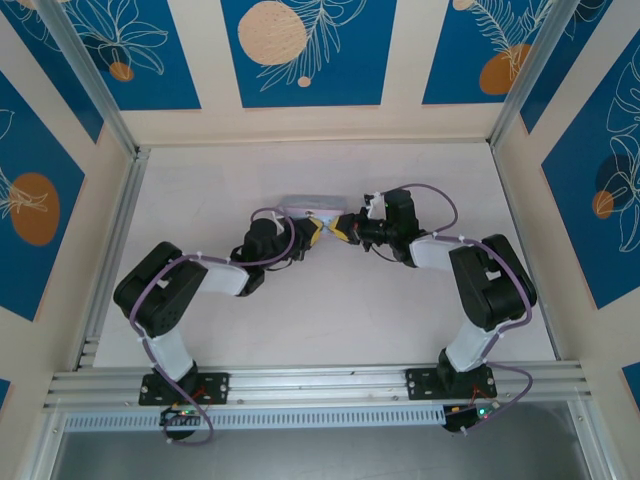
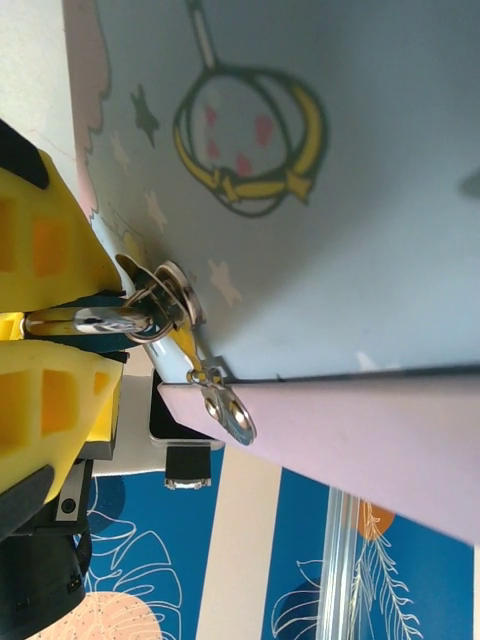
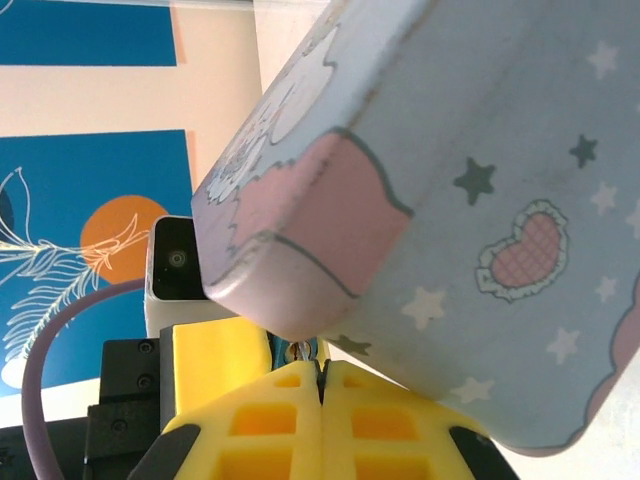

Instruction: Unlock the padlock with the key

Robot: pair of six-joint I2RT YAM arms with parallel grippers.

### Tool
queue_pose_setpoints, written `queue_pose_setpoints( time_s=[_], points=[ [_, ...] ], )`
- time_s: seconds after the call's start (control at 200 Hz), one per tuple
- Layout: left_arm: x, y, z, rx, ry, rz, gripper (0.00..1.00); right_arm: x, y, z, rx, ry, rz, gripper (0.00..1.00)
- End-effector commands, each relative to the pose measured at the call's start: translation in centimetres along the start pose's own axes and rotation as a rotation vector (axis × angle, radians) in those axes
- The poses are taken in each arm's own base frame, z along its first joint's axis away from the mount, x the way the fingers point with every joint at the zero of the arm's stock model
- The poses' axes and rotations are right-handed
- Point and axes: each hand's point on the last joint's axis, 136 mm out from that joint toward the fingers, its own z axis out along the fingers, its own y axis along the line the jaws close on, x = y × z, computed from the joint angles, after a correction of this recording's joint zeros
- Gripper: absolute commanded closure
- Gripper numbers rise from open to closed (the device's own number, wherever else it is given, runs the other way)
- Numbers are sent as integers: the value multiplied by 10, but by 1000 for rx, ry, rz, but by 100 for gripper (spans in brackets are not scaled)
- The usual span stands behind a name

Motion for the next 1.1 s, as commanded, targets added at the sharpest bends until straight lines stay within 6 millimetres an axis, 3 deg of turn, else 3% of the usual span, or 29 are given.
queue_pose_setpoints(
  time_s=[0.0,0.195,0.515,0.915,1.095],
  points=[
    [60,-20,-6,55,242,43,100,-15,42,-3,-76,-73,-196,100],
    [61,-21,-7,61,241,44,100,-16,46,-1,-121,-79,-216,100],
    [63,-37,-11,106,249,58,100,-9,44,2,-186,-45,-66,100],
    [65,-34,-12,105,264,70,100,-15,32,-2,-165,-16,-16,100],
    [64,-34,-15,117,252,79,100,-9,26,-1,-156,-1,-5,100]
  ],
)
